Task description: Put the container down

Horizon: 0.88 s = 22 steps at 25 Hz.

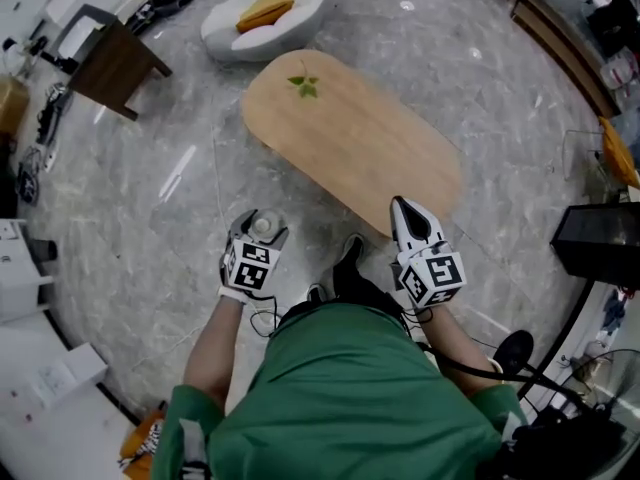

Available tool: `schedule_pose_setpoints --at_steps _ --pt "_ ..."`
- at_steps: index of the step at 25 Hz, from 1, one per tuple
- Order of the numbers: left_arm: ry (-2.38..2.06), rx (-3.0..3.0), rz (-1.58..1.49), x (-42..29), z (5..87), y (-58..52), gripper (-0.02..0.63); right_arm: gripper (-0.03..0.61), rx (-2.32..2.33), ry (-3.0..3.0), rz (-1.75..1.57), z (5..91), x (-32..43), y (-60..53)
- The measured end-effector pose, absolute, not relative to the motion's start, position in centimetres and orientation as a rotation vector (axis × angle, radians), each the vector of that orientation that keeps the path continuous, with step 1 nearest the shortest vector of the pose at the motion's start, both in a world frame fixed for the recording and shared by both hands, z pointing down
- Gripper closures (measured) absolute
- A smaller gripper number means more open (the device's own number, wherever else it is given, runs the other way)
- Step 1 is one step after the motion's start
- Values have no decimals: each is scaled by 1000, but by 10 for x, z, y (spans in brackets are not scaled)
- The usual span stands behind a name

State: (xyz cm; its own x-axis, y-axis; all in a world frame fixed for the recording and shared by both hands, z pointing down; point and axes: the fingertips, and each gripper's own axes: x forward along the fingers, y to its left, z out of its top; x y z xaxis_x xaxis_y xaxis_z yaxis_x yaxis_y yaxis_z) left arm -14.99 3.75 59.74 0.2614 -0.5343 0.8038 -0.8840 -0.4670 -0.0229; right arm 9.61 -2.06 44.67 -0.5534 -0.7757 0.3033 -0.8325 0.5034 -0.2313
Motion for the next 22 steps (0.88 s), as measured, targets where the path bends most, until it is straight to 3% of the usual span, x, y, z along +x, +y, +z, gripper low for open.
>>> schedule_pose_setpoints --at_steps 10,22 --pt "-1318 2048 1093 -127 626 -71 273 565 1320 -2586 574 473 116 -124" --pt "-1139 2150 1218 -146 706 -199 273 565 1423 -2398 608 527 105 -210"
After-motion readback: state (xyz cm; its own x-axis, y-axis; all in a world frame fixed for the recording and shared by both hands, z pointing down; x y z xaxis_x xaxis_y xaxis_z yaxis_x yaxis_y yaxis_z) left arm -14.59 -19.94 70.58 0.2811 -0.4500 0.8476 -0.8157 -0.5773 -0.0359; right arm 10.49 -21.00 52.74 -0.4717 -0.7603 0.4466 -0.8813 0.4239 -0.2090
